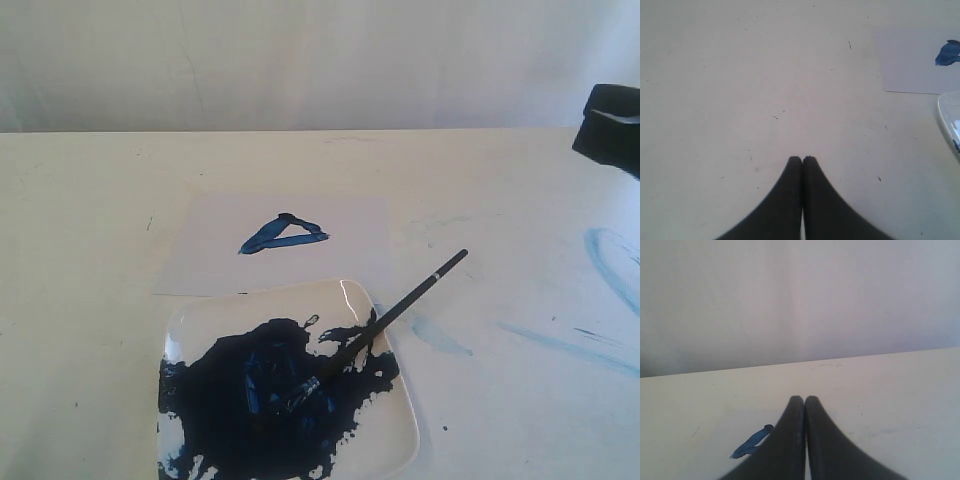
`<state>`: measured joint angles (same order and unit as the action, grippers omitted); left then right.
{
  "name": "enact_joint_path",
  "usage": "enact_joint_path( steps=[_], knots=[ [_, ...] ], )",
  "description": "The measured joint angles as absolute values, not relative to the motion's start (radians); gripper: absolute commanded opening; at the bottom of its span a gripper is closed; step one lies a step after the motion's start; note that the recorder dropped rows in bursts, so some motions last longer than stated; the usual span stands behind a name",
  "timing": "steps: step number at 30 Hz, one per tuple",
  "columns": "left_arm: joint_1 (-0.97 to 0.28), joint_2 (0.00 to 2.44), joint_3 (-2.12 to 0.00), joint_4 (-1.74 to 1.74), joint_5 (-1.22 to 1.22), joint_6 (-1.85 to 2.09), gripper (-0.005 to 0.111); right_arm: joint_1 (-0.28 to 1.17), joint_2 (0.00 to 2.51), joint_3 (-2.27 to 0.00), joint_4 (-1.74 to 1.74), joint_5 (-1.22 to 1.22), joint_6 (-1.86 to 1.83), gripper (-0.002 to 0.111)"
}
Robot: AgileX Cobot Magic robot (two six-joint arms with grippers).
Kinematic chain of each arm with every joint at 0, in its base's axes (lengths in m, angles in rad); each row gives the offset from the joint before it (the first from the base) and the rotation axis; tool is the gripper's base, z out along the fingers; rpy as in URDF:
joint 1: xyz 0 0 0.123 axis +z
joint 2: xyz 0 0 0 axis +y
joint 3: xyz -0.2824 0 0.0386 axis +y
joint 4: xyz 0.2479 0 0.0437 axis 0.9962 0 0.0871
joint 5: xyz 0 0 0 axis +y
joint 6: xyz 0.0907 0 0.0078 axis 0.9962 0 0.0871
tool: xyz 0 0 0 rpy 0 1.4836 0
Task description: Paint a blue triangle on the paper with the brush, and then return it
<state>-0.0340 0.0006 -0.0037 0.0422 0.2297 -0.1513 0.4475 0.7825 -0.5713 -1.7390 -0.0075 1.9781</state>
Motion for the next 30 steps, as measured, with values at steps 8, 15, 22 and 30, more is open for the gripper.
enact_joint_path(
  steps=[8,15,22,30],
  knots=[
    [-0.034,0.001,-0.004,0.042,0.230,-0.151,0.000,0.448,0.783,-0.571,-1.739,-0.007,1.978,0.000],
    [-0.034,0.001,-0.004,0.042,0.230,-0.151,0.000,0.448,0.698,-0.571,-1.739,-0.006,1.978,0.000],
    [-0.034,0.001,-0.004,0.042,0.230,-0.151,0.000,0.448,0.403,-0.534,-1.739,0.000,1.978,0.000],
    [-0.034,0.001,-0.004,0.042,0.230,-0.151,0.000,0.267,0.121,-0.503,-1.739,-0.010,1.981,0.000]
  ],
)
